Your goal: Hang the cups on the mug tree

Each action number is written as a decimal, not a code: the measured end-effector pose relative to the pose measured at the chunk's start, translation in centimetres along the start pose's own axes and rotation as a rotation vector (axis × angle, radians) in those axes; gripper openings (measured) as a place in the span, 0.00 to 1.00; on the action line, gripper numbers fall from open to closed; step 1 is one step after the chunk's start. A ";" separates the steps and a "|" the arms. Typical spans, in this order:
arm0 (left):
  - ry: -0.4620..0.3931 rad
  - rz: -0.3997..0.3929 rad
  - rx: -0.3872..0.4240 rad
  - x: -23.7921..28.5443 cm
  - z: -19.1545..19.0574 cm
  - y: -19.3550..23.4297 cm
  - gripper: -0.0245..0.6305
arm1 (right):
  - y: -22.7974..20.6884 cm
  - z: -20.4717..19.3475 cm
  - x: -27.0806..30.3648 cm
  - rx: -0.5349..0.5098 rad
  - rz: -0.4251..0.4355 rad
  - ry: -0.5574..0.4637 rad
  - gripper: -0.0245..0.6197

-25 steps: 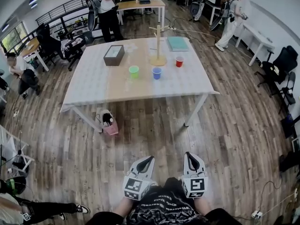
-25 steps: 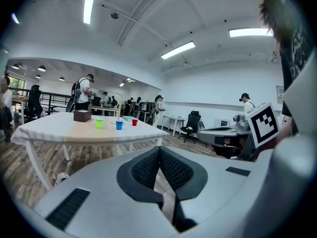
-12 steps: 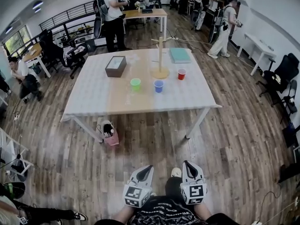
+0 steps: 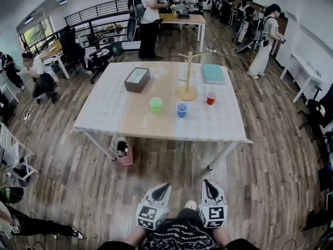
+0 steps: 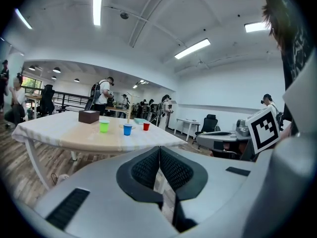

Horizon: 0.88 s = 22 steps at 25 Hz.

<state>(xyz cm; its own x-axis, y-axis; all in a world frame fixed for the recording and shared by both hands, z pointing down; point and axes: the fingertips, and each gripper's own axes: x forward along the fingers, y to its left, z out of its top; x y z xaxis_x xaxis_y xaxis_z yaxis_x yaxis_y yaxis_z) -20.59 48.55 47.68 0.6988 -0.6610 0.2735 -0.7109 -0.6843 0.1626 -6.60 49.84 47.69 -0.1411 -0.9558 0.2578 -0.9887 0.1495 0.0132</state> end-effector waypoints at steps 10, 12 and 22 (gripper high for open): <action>-0.020 0.058 -0.008 9.6 1.9 -2.7 0.07 | -8.9 1.3 4.9 -0.028 0.078 -0.018 0.05; -0.019 0.064 -0.006 11.5 2.1 -3.3 0.07 | -10.6 1.4 5.6 -0.026 0.082 -0.023 0.05; 0.013 0.087 -0.012 16.7 2.3 -5.8 0.07 | -16.1 0.0 7.1 0.019 0.110 0.013 0.05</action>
<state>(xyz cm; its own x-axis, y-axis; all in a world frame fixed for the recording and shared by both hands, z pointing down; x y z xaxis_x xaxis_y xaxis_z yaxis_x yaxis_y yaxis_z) -4.61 40.80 49.08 0.6333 -0.7138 0.2991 -0.7699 -0.6204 0.1493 8.37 40.67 49.35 -0.2483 -0.9305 0.2693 -0.9681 0.2484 -0.0342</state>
